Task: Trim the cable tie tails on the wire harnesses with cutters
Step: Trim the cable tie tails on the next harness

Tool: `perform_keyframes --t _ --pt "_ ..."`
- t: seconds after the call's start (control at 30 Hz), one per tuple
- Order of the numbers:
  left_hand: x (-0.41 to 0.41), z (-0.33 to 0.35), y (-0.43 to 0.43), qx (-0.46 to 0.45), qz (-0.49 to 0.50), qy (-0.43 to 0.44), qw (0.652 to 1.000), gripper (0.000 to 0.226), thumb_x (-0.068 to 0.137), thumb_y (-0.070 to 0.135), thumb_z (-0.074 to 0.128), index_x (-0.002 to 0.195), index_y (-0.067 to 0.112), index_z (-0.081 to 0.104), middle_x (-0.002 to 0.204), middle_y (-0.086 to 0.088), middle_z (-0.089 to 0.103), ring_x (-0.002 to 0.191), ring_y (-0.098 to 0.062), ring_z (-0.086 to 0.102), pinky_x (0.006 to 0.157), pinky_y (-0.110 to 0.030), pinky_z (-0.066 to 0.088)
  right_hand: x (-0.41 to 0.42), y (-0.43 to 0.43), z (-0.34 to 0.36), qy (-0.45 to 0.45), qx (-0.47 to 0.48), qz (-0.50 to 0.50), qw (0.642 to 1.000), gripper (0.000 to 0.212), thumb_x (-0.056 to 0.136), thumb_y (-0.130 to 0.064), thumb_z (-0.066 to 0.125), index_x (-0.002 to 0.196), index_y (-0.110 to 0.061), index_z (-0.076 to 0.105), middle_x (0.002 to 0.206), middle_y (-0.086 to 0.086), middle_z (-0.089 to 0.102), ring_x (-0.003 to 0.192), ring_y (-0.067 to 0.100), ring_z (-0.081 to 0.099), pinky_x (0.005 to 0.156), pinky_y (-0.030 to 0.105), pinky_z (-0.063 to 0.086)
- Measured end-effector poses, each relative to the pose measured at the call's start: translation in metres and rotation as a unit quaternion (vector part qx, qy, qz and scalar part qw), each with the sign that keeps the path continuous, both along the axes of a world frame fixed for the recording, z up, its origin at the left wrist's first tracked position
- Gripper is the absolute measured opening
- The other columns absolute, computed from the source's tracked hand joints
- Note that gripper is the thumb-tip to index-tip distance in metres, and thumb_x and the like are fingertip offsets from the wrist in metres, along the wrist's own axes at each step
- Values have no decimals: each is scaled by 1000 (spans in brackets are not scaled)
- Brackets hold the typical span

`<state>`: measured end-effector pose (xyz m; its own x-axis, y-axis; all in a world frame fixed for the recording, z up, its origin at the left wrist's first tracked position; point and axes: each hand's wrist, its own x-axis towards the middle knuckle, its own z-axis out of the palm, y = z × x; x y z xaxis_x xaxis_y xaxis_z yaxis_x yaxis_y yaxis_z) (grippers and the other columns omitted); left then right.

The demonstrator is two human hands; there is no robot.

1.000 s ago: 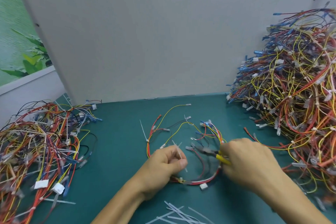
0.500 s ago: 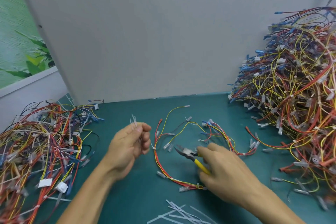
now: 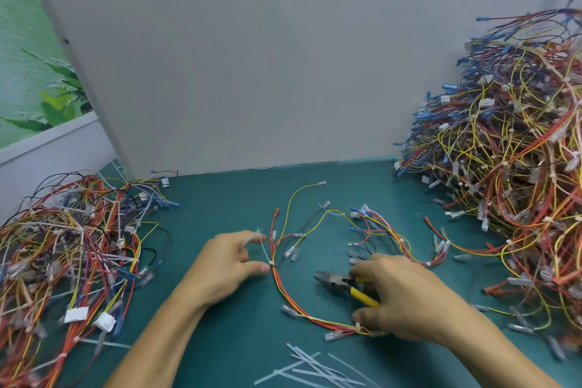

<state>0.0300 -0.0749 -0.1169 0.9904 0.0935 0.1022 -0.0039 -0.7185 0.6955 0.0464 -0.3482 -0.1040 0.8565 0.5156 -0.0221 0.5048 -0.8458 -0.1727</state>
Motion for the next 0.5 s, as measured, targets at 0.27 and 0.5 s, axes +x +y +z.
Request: perform_keyframes --t 0.27,0.5 --pt "1 -6 -6 68 -28 -37 997 5 79 21 76 84 23 77 80 13 71 78 3 62 72 -10 43 3 -4 2 -8 -20 -10 1000 47 69 -61 66 100 -29 53 98 -8 53 100 19 53 71 31 42" --pt "-1 -7 -13 120 -68 -30 990 14 84 31 70 79 19 71 75 4 66 72 -10 58 70 -27 46 9 -14 9 -20 -51 -19 998 39 77 -61 61 96 -28 54 99 -5 52 104 20 54 71 32 39"
